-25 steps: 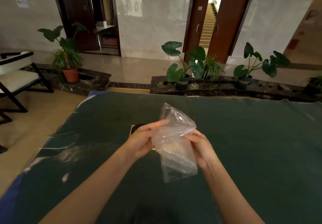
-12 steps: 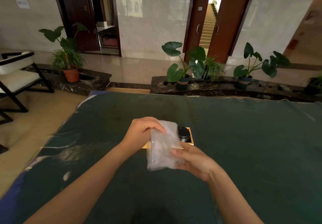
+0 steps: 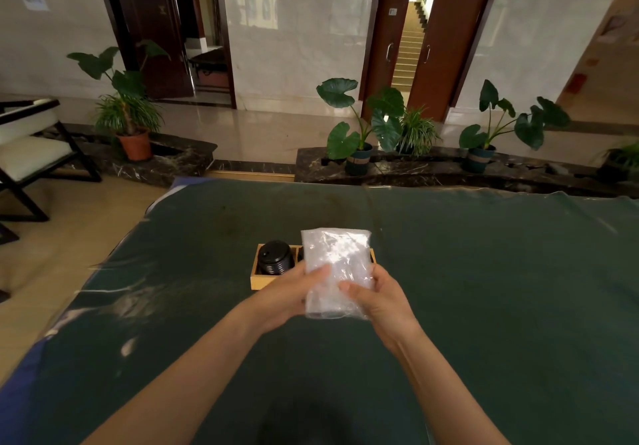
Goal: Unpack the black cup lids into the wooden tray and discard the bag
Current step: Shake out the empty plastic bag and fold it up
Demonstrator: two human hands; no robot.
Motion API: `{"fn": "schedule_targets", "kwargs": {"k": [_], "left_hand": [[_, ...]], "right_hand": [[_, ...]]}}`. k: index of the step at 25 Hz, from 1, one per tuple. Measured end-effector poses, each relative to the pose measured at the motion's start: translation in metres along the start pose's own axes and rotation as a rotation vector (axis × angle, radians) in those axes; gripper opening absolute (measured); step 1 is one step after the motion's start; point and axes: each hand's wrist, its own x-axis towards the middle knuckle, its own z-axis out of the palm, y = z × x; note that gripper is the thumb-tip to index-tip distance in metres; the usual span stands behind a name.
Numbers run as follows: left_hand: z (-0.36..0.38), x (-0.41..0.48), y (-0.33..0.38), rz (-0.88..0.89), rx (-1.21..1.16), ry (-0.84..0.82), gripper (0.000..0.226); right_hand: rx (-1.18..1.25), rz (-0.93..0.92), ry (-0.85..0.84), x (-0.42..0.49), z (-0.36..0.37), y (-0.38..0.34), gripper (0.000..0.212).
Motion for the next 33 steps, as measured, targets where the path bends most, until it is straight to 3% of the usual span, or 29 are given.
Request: {"fn": "schedule_targets", "kwargs": {"k": [4, 10, 16, 19, 22, 27, 30, 31, 33], "left_hand": [[0.014, 0.007, 0.005, 0.072, 0.224, 0.199, 0.042], [0.025, 0.008, 0.013, 0.098, 0.291, 0.237, 0.040], [0.028, 0.011, 0.009, 0.109, 0.026, 0.060, 0.040], [0.034, 0.011, 0.008, 0.137, -0.140, -0.028, 0.037], [0.049, 0.017, 0.005, 0.156, -0.164, 0.002, 0.042], [0.078, 0.022, -0.003, 0.298, 0.076, 0.070, 0.045], [0.089, 0.029, -0.004, 0.395, 0.245, 0.033, 0.049], [0.095, 0.031, -0.003, 0.435, 0.328, 0.026, 0.049], [0.106, 0.039, -0.003, 0.455, 0.445, 0.012, 0.047]], "right_hand": [[-0.019, -0.035, 0.043, 0.001, -0.004, 0.001, 0.038], [0.069, -0.029, -0.126, -0.003, -0.029, -0.008, 0.042], [0.103, -0.179, -0.128, -0.002, -0.045, -0.012, 0.046], [0.215, -0.236, -0.098, -0.006, -0.048, -0.013, 0.035], [0.266, -0.261, -0.045, -0.013, -0.057, -0.014, 0.027], [0.470, -0.071, -0.164, -0.035, -0.098, -0.007, 0.027], [0.459, 0.098, -0.237, -0.050, -0.114, -0.005, 0.070], [0.384, 0.110, -0.228, -0.052, -0.117, -0.005, 0.071], [0.265, 0.047, -0.139, -0.051, -0.119, -0.007, 0.053]]}}
